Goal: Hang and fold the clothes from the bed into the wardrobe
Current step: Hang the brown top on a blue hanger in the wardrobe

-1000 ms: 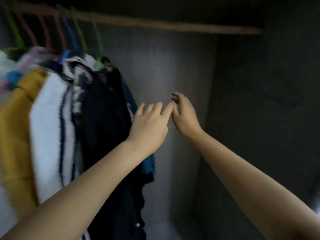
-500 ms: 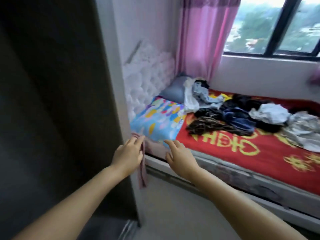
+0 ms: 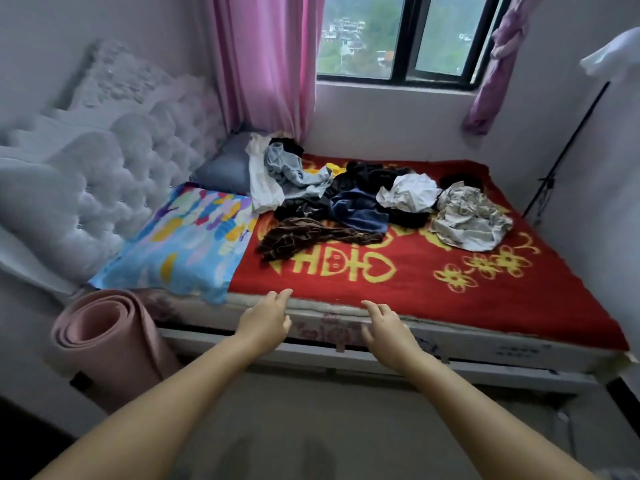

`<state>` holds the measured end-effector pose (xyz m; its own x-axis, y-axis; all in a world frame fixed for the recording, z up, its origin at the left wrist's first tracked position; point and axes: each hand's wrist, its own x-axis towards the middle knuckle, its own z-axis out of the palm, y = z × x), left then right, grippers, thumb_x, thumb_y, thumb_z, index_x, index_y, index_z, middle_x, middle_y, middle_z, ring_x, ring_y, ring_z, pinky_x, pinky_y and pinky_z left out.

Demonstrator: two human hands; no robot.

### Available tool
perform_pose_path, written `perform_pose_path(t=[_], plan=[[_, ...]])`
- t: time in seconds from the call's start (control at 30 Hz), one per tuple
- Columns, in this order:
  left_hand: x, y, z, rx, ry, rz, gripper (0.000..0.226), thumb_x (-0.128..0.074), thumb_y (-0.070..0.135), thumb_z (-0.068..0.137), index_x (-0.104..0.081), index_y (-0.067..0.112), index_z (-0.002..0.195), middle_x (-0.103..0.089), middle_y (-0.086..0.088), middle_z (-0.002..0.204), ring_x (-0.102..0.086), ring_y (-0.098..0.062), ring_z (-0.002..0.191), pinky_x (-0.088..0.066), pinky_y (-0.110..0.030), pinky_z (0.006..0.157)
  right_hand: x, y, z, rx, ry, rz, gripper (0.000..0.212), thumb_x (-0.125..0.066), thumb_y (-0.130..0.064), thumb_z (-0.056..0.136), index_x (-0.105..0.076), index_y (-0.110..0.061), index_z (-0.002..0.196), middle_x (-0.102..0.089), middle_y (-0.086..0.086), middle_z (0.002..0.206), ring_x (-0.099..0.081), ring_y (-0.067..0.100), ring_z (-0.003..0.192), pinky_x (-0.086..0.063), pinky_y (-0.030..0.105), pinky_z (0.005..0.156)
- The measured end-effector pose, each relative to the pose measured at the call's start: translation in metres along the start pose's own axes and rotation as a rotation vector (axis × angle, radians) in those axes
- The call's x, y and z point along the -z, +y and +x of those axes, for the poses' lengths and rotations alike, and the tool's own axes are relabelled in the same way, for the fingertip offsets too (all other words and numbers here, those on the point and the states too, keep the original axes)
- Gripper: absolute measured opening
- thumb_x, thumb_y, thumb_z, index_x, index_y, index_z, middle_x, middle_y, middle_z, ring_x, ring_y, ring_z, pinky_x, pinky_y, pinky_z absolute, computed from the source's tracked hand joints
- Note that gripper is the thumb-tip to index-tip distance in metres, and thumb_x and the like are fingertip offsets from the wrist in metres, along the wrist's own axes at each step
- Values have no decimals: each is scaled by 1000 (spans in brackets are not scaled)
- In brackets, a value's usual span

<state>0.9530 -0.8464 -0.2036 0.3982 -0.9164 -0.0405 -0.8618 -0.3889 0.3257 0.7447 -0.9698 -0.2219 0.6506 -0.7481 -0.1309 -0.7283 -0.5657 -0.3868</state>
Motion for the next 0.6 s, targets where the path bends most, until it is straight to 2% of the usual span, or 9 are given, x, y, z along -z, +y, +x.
perform_pose_path(t=[0.17,0.27,0.6], plan=[[-29,5,66,-8,-81,-72,53,-43,23,97,-25,20,148,-47,-3,126,-52,-21,105,-49,-35,79,-5,27,53,-55,-58,-24,52,-37,-29,100,-21,-22,149,-36,7,143,-40,26,125,-38,43,100],[-40,-3,115,-16,-97,-111,53,-43,20,97,-26,18,147,-47,-5,126,-49,-22,109,-48,-35,83,-9,34,101,-66,-59,-50,52,-37,-29,99,-23,-22,148,-38,7,142,-41,26,124,-39,43,98],[-20,-95,309,118,-124,-117,56,-43,22,94,-26,20,147,-46,-9,130,-49,-28,114,-45,-37,83,-11,21,302,-106,-177,-23,52,-38,-30,101,-21,-24,149,-33,5,147,-37,25,131,-37,43,101]])
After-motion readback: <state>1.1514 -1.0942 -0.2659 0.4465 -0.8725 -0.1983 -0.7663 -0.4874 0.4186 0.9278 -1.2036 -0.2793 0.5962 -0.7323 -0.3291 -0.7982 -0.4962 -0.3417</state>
